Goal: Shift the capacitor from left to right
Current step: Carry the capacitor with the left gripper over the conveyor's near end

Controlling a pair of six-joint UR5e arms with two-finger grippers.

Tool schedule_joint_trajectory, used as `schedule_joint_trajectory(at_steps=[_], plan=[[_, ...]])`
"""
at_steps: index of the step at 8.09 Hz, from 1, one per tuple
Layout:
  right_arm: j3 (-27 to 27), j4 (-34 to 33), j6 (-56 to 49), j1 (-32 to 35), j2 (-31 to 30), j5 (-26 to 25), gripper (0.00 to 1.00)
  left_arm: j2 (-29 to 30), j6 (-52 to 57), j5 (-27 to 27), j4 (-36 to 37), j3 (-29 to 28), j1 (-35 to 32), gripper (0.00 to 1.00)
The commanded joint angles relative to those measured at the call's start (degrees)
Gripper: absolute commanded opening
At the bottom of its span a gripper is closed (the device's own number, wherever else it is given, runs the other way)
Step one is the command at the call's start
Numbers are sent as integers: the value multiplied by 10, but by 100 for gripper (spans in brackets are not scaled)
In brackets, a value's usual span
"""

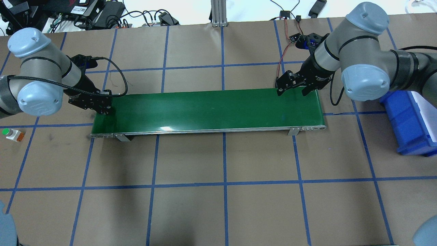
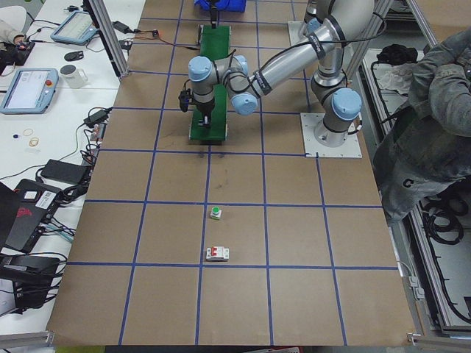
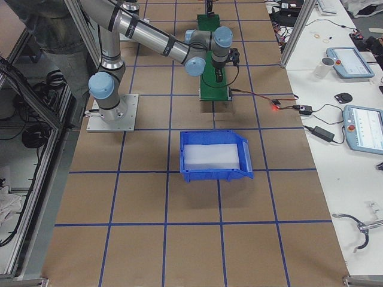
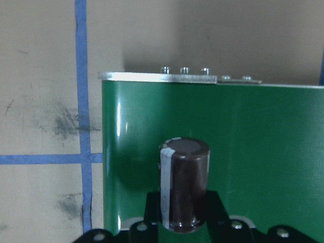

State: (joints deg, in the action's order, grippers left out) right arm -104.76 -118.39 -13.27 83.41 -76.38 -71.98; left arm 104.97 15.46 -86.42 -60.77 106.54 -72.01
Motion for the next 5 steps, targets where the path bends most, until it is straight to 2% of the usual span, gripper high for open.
schedule_joint_trajectory(at_steps=[1, 2, 5], plan=[[1, 0, 0, 0, 0, 0, 100, 0, 2, -14, -2, 12, -1, 43], [0, 0, 0, 0, 0, 0, 100, -2, 3, -12, -1, 11, -2, 99], [0, 0, 0, 0, 0, 0, 100, -21, 0, -15, -3, 9, -3, 100]])
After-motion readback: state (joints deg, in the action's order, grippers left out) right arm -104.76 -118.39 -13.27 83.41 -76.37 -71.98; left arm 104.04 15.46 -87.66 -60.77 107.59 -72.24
